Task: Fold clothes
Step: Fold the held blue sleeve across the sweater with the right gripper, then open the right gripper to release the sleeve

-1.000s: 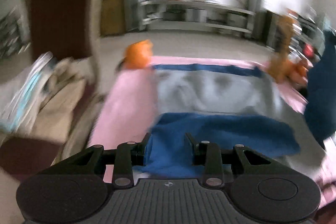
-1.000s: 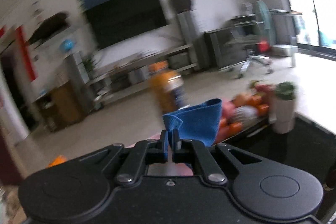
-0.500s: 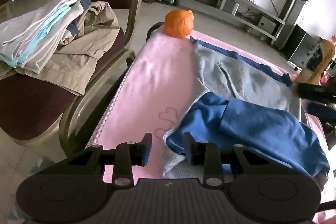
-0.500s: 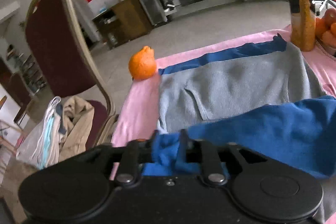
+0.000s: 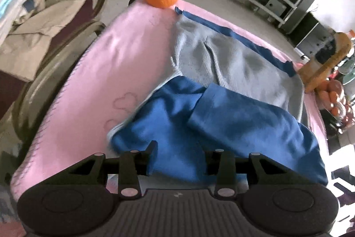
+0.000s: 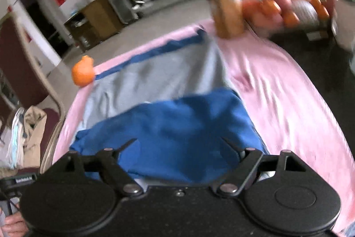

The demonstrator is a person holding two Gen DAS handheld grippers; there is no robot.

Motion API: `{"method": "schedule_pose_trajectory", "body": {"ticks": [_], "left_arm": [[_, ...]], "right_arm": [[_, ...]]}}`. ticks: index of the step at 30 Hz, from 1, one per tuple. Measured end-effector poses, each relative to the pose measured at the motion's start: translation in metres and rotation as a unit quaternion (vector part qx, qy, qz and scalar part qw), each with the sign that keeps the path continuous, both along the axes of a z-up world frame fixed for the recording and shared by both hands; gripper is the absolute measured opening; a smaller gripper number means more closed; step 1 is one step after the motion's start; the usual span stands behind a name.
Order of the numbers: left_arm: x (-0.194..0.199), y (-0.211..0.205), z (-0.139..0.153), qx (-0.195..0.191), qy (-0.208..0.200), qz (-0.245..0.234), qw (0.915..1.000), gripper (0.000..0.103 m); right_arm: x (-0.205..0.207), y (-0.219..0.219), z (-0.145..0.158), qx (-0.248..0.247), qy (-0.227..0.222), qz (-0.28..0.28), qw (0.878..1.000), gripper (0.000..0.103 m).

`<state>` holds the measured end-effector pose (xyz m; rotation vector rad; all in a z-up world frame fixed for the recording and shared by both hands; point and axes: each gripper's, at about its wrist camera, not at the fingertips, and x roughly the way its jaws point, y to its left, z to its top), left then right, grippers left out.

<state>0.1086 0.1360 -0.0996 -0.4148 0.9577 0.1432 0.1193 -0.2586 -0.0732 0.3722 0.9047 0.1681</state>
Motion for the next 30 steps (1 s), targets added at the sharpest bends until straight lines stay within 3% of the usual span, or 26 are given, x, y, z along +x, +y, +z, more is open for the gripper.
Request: {"method": "schedule_pose_trajectory", "body": {"ticks": [2, 10, 13, 15, 18, 21, 23, 26, 28, 30], "left_arm": [[0.014, -0.007, -0.004, -0.008, 0.011, 0.004, 0.9999, 0.037], [0.036, -0.011, -0.033, -0.072, 0.028, 0.033, 0.9965, 0.037], [0.04, -0.012, -0.033, -0.067, 0.02, 0.033, 0.997, 0.037], [0.043, -0.013, -0.034, -0.065, 0.016, 0.036, 0.9971, 0.037], [0.049, -0.013, -0.038, -0.071, 0.017, 0.039, 0.9966, 0.037], [0.054, -0.015, -0.041, -0.075, 0.019, 0.042, 0.9961, 0.036], [0.056, -0.015, -0.043, -0.077, 0.016, 0.046, 0.9958, 0.034], [0.056, -0.015, -0.042, -0.078, 0.009, 0.052, 0.9956, 0.022], [0.055, -0.016, -0.039, -0.069, 0.002, 0.053, 0.9962, 0.007], [0.051, -0.018, -0.033, -0.053, -0.011, 0.052, 0.9972, 0.002]], "right_arm": [[0.0, -0.005, -0.01, -0.006, 0.014, -0.026, 1.0, 0.103], [-0.01, 0.004, -0.01, -0.106, -0.031, -0.006, 0.994, 0.103], [-0.007, 0.008, -0.012, -0.134, -0.023, -0.002, 0.991, 0.103], [-0.005, 0.009, -0.008, -0.166, -0.026, -0.027, 0.985, 0.103], [-0.005, 0.009, 0.003, -0.19, -0.06, -0.053, 0.979, 0.103], [-0.006, 0.005, 0.005, -0.127, -0.089, -0.025, 0.988, 0.103], [0.001, 0.002, -0.001, -0.066, -0.055, -0.009, 0.996, 0.103], [0.006, -0.006, -0.006, -0.017, -0.036, -0.01, 0.999, 0.103], [0.008, -0.012, -0.007, 0.007, -0.038, -0.018, 0.999, 0.103], [0.009, -0.018, -0.008, 0.03, -0.039, -0.026, 0.998, 0.103]]}}
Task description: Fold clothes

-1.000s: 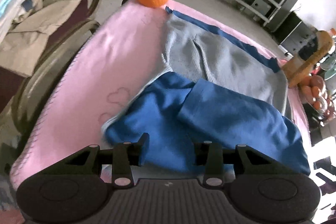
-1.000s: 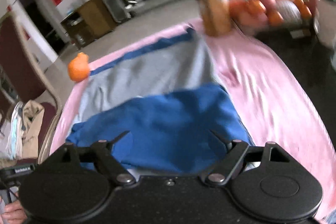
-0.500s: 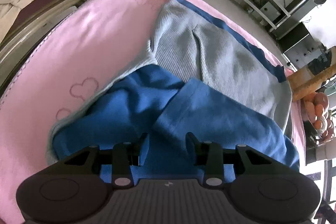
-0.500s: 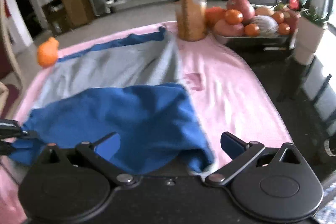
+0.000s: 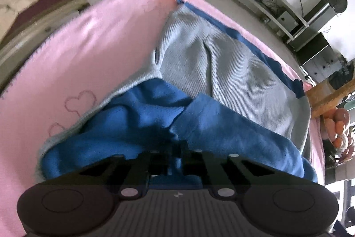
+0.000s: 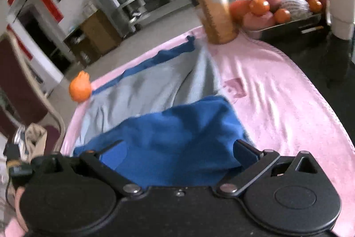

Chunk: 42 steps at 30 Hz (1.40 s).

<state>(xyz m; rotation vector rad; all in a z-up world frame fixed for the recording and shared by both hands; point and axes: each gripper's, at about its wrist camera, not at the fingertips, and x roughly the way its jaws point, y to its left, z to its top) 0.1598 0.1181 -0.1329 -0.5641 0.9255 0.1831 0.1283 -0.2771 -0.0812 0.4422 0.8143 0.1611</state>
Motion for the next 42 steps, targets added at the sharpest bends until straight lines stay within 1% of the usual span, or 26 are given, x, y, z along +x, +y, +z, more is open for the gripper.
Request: {"method": "schedule_pose_trajectory", "body": {"ticks": [3, 6, 8, 10, 12, 15, 16, 17, 20, 22, 23, 24, 25, 26, 27, 28, 30, 31, 32, 34, 36, 37, 40, 41, 42], "left_arm": [[-0.012, -0.005, 0.015, 0.03, -0.03, -0.001, 0.9991, 0.002], [-0.032, -0.013, 0.037, 0.063, -0.066, -0.011, 0.9958, 0.002], [-0.05, -0.018, 0.051, 0.082, -0.091, -0.019, 0.9923, 0.002], [-0.073, -0.022, 0.067, 0.103, -0.12, -0.027, 0.987, 0.002], [-0.086, -0.026, 0.075, 0.129, -0.136, -0.028, 0.9819, 0.002], [-0.085, -0.021, 0.064, 0.139, -0.101, -0.022, 0.9849, 0.003], [-0.083, -0.018, 0.059, 0.142, -0.088, -0.017, 0.9858, 0.008], [-0.082, -0.015, 0.055, 0.145, -0.074, -0.011, 0.9866, 0.013], [-0.078, -0.005, 0.042, 0.154, -0.033, 0.005, 0.9874, 0.013], [-0.076, 0.001, 0.033, 0.16, -0.006, 0.017, 0.9869, 0.014], [-0.078, 0.002, 0.037, 0.166, -0.018, 0.019, 0.9858, 0.015], [-0.078, -0.001, 0.038, 0.167, -0.029, 0.008, 0.9855, 0.015], [-0.078, -0.004, 0.039, 0.168, -0.041, -0.004, 0.985, 0.015], [-0.077, -0.007, 0.041, 0.169, -0.052, -0.016, 0.9842, 0.015], [-0.074, -0.013, 0.04, 0.167, -0.058, -0.034, 0.9838, 0.015], [-0.071, -0.02, 0.038, 0.173, -0.061, -0.051, 0.9817, 0.015], [-0.062, -0.034, 0.033, 0.192, -0.065, -0.078, 0.9762, 0.013], [-0.056, -0.038, 0.027, 0.208, -0.058, -0.084, 0.9728, 0.015], [-0.049, -0.042, 0.021, 0.224, -0.05, -0.09, 0.969, 0.014], [-0.033, -0.044, 0.002, 0.253, -0.002, -0.097, 0.9626, 0.013], [-0.031, -0.043, -0.011, 0.3, 0.016, -0.08, 0.9506, 0.014], [-0.033, -0.038, -0.01, 0.296, 0.019, -0.072, 0.9523, 0.013], [-0.04, -0.023, -0.003, 0.277, 0.025, -0.049, 0.9592, 0.014], [-0.042, -0.018, -0.001, 0.271, 0.027, -0.042, 0.9613, 0.014], [-0.048, -0.015, 0.005, 0.262, 0.019, -0.039, 0.9641, 0.015]], "right_arm": [[0.0, -0.009, -0.005, 0.018, 0.005, -0.02, 1.0, 0.103], [0.0, -0.015, -0.01, 0.031, 0.012, -0.034, 0.999, 0.103], [-0.002, -0.019, -0.011, 0.035, 0.007, -0.042, 0.999, 0.103], [-0.004, -0.022, -0.012, 0.038, 0.002, -0.05, 0.998, 0.103], [-0.006, -0.022, -0.012, 0.038, -0.003, -0.051, 0.998, 0.103], [-0.008, -0.017, -0.014, 0.04, -0.001, -0.04, 0.998, 0.103], [-0.008, -0.013, -0.015, 0.04, 0.001, -0.032, 0.999, 0.103], [-0.008, -0.008, -0.015, 0.029, 0.001, -0.024, 0.999, 0.103], [-0.007, 0.006, -0.014, -0.005, -0.001, -0.002, 1.0, 0.102], [-0.01, 0.01, -0.011, -0.015, -0.015, 0.008, 1.0, 0.097], [-0.011, 0.01, -0.009, -0.014, -0.02, 0.012, 1.0, 0.091], [-0.012, 0.01, -0.009, -0.012, -0.022, 0.014, 1.0, 0.076], [-0.011, 0.01, -0.011, -0.012, -0.017, 0.014, 1.0, 0.063], [-0.009, 0.01, -0.013, -0.012, -0.011, 0.014, 1.0, 0.036], [-0.007, 0.011, -0.016, -0.013, -0.001, 0.014, 1.0, 0.02], [-0.005, 0.012, -0.019, -0.013, 0.011, 0.014, 1.0, 0.018], [-0.002, 0.014, -0.026, -0.035, 0.031, 0.01, 0.999, 0.018], [0.0, 0.014, -0.029, -0.047, 0.042, 0.009, 0.998, 0.019], [0.001, 0.015, -0.032, -0.059, 0.052, 0.007, 0.997, 0.019], [0.004, 0.017, -0.038, -0.082, 0.073, 0.004, 0.994, 0.019], [0.01, 0.013, -0.05, -0.147, 0.111, -0.028, 0.983, 0.016], [0.012, 0.01, -0.053, -0.161, 0.117, -0.038, 0.979, 0.016], [0.007, 0.009, -0.05, -0.198, 0.11, -0.053, 0.973, 0.017], [0.003, 0.009, -0.046, -0.191, 0.1, -0.05, 0.975, 0.02], [-0.002, 0.009, -0.042, -0.182, 0.09, -0.047, 0.978, 0.021]]}}
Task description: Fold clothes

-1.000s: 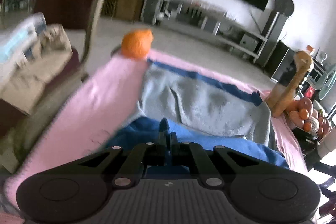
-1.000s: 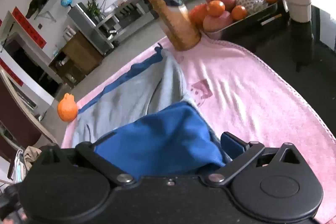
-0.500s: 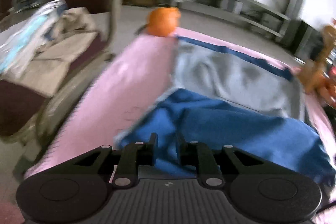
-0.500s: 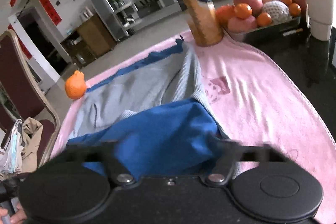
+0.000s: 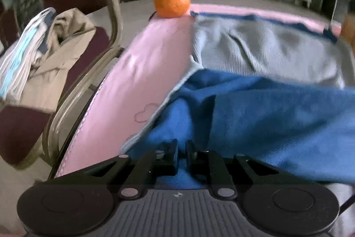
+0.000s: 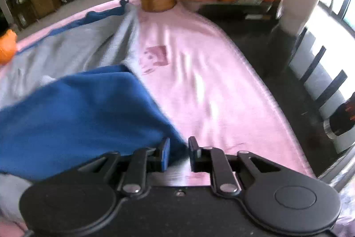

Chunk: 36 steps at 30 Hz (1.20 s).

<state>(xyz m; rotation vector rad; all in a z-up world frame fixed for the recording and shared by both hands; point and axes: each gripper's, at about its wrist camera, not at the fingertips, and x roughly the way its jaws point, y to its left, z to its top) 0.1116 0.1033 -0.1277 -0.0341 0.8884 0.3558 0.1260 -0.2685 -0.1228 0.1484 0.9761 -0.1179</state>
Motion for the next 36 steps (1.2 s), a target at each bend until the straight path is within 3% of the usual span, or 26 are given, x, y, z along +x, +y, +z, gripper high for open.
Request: {"method": "schedule_pose_trajectory", "body": {"ticks": [3, 4, 7, 9, 12, 14, 15, 18, 21, 24, 27, 30, 33, 36], "left_arm": [[-0.013, 0.0, 0.017, -0.036, -0.03, -0.021, 0.9987, 0.016], [-0.017, -0.002, 0.022, -0.049, -0.041, -0.033, 0.9974, 0.016], [-0.012, -0.023, 0.026, -0.102, -0.058, -0.107, 0.9873, 0.019], [-0.009, -0.039, 0.017, -0.095, -0.046, -0.143, 0.984, 0.02], [0.003, -0.062, -0.009, -0.023, 0.0, -0.152, 0.9881, 0.026], [0.001, -0.068, -0.019, 0.037, 0.01, -0.146, 0.9886, 0.027], [0.0, -0.071, -0.021, 0.059, 0.013, -0.144, 0.9877, 0.027], [-0.008, -0.068, -0.021, 0.087, 0.019, -0.135, 0.9869, 0.032], [-0.018, -0.056, -0.008, 0.052, 0.013, -0.112, 0.9922, 0.028], [-0.029, -0.036, 0.021, -0.016, -0.043, -0.103, 0.9936, 0.027], [-0.023, -0.027, 0.048, -0.07, -0.084, -0.105, 0.9885, 0.027], [0.007, -0.039, 0.051, -0.071, -0.058, -0.127, 0.9877, 0.027], [0.044, -0.049, 0.027, -0.043, -0.008, -0.136, 0.9897, 0.024], [0.068, -0.04, -0.004, -0.044, 0.022, -0.11, 0.9927, 0.018]], "right_arm": [[-0.016, -0.007, 0.016, 0.131, -0.05, 0.043, 0.989, 0.021], [-0.018, -0.006, 0.019, 0.153, -0.058, 0.053, 0.985, 0.02], [-0.012, 0.002, 0.016, 0.209, -0.054, 0.079, 0.973, 0.014], [-0.001, 0.01, 0.006, 0.274, -0.037, 0.093, 0.957, 0.014], [0.014, 0.038, -0.009, 0.262, -0.005, 0.119, 0.958, 0.014], [0.022, 0.057, -0.021, 0.217, 0.024, 0.133, 0.967, 0.014], [0.021, 0.065, -0.024, 0.188, 0.033, 0.142, 0.971, 0.009], [0.013, 0.077, -0.024, 0.127, 0.046, 0.166, 0.977, 0.007], [0.0, 0.074, -0.018, 0.108, 0.045, 0.162, 0.98, 0.01], [-0.002, 0.055, 0.001, 0.167, 0.01, 0.14, 0.976, 0.012], [-0.002, 0.035, 0.019, 0.228, -0.026, 0.117, 0.966, 0.013], [0.013, 0.017, 0.032, 0.292, -0.039, 0.091, 0.951, 0.013], [0.047, 0.018, 0.033, 0.296, -0.032, 0.083, 0.951, 0.013], [0.076, 0.016, 0.011, 0.318, -0.014, 0.065, 0.946, 0.013]]}}
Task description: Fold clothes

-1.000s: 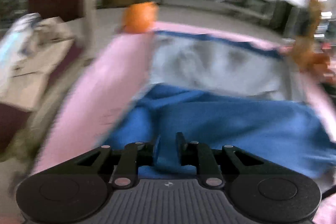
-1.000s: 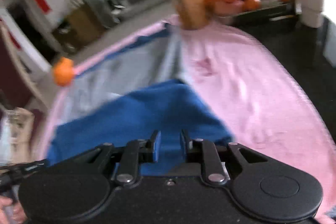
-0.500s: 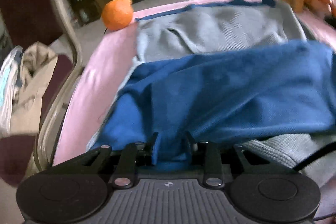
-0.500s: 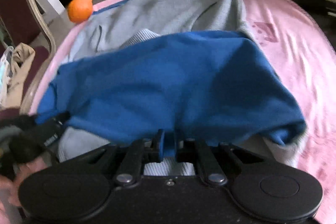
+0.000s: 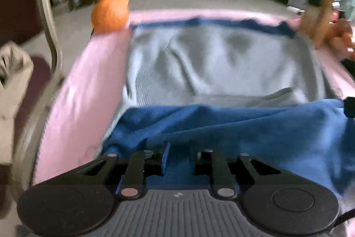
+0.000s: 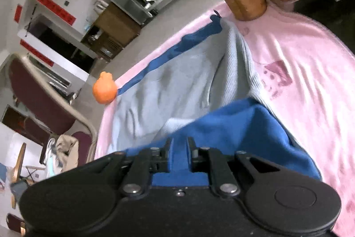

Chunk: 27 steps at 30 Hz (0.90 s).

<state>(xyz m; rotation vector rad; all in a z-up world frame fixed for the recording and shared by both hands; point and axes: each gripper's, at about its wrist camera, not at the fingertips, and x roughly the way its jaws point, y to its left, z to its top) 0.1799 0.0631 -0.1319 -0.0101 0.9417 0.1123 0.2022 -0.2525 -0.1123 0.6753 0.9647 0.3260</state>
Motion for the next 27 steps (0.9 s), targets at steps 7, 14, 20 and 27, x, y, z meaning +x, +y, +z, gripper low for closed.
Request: {"method": "schedule_pose_trajectory", "body": {"ticks": [7, 14, 20, 27], "left_arm": [[0.013, 0.012, -0.013, -0.017, -0.007, 0.047, 0.9987, 0.028], [-0.019, 0.012, -0.003, -0.02, -0.005, 0.051, 0.9985, 0.022], [-0.044, 0.0, -0.009, -0.05, 0.013, 0.012, 0.9986, 0.025], [-0.055, 0.006, -0.005, -0.037, 0.023, 0.026, 0.9987, 0.022]], "right_arm": [[0.028, -0.007, -0.051, -0.092, 0.05, -0.067, 0.992, 0.0], [-0.004, -0.008, -0.019, -0.108, 0.0, -0.102, 0.989, 0.018], [-0.052, 0.007, -0.01, -0.075, -0.006, 0.012, 0.997, 0.018], [-0.058, 0.036, -0.04, -0.141, 0.034, 0.085, 0.986, 0.015]]}}
